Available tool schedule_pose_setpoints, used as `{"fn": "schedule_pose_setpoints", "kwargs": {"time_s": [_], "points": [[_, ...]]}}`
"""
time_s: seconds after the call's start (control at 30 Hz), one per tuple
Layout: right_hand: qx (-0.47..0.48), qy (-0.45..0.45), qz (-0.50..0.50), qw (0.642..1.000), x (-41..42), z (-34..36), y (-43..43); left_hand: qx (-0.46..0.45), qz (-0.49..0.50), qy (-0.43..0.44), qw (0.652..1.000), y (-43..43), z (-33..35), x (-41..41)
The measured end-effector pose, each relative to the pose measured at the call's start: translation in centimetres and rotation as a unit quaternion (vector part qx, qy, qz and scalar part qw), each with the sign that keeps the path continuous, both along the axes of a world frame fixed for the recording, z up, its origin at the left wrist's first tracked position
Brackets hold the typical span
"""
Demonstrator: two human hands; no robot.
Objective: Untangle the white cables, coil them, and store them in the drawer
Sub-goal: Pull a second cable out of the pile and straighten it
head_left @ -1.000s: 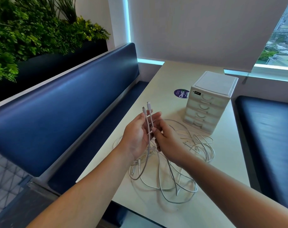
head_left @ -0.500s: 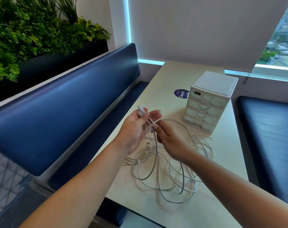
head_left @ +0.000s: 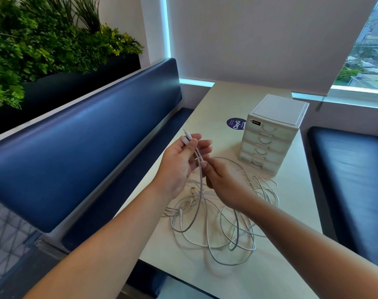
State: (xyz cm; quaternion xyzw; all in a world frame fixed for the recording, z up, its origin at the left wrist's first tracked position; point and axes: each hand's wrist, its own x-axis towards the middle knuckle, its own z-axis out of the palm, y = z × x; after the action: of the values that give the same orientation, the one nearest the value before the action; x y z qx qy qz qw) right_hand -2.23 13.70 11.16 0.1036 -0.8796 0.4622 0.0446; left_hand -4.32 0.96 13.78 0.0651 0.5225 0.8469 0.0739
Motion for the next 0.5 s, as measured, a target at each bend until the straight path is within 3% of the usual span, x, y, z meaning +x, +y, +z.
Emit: {"fn": "schedule_pose_setpoints", "kwargs": {"time_s": [0.13, 0.23, 0.37, 0.5], "points": [[-0.049, -0.002, 0.004, 0.999, 0.2, -0.8, 0.0, -0.053, 0.006, 0.074, 0.996, 0.4, 0.7, 0.4], [-0.095, -0.014, 0.024, 0.995, 0.4, -1.7, -0.3, -0.089, 0.023, 0.081, 0.992, 0.7, 1.0, 0.3], [-0.072, -0.039, 0.016, 0.997, 0.8, -2.8, -0.1, -0.095, 0.067, 0.088, 0.989, 0.6, 1.7, -0.3], [-0.184, -0.112, 0.017, 0.976, 0.8, -2.1, 0.1, -0.125, 0.101, 0.130, 0.978, 1.1, 1.7, 0.1]]}}
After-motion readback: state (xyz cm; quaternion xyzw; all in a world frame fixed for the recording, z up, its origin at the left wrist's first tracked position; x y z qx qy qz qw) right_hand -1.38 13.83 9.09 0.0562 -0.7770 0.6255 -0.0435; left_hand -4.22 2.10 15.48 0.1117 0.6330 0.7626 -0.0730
